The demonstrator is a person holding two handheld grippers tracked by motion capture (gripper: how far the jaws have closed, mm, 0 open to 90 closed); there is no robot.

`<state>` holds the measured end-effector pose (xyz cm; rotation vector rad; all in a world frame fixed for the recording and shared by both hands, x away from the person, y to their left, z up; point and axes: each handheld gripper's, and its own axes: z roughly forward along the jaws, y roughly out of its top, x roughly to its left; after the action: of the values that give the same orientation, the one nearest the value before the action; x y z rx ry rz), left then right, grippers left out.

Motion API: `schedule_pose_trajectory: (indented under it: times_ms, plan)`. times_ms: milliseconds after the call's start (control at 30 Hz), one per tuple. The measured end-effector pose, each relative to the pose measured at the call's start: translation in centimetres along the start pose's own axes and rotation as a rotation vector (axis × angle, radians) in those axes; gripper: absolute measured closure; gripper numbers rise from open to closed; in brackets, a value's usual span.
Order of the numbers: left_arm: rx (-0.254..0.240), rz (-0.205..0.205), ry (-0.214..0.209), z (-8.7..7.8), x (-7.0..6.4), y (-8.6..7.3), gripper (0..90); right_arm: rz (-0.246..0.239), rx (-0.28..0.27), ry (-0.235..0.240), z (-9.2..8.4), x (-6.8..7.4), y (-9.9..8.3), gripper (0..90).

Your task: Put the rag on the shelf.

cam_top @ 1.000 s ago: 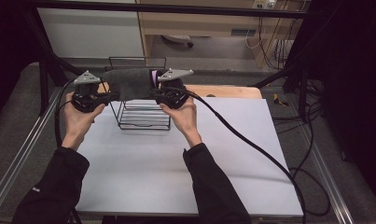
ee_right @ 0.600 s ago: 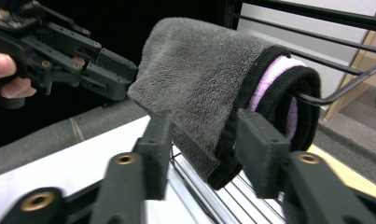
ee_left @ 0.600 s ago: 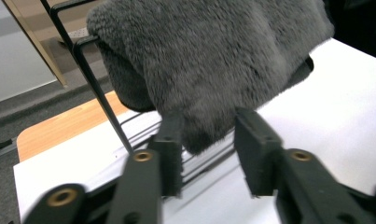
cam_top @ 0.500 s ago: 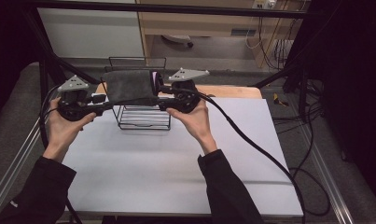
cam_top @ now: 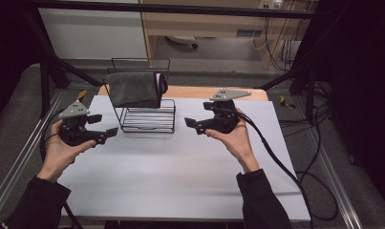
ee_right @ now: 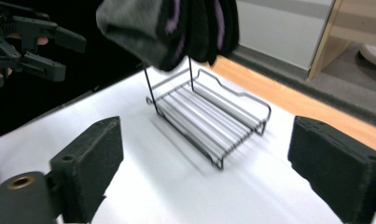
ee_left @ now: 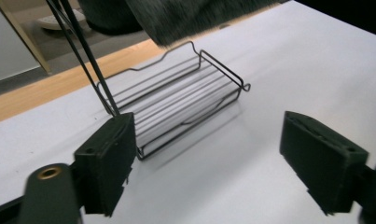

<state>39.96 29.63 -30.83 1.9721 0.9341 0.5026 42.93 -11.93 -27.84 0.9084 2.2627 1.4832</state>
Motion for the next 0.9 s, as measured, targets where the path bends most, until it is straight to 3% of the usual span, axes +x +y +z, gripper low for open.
schedule_pose_trajectory:
  times_ms: [167, 300, 500, 600, 900]
  plan:
    - [-0.013, -0.020, -0.031, 0.6, -0.5, -1.9, 7.4, 0.013, 0.010, -0.019, -1.8, -1.0, -2.7, 5.9]
    - [-0.016, -0.030, -0.070, 1.5, -1.0, -3.8, 6.5, 0.037, 0.010, -0.012, -2.7, -1.6, -5.0, 3.6]
    - [-0.016, -0.048, -0.070, 2.6, -1.4, -6.6, 6.7, 0.083, 0.046, -0.022, -3.7, -2.7, -8.7, 0.8]
    - [-0.008, -0.051, -0.076, 3.0, -1.4, -7.7, 6.9, 0.082, 0.060, -0.017, -4.2, -3.3, -10.6, 0.6]
    - [0.031, -0.010, -0.061, 4.3, -1.8, -10.5, 7.6, 0.106, 0.072, -0.034, -5.2, -5.0, -16.2, 0.6]
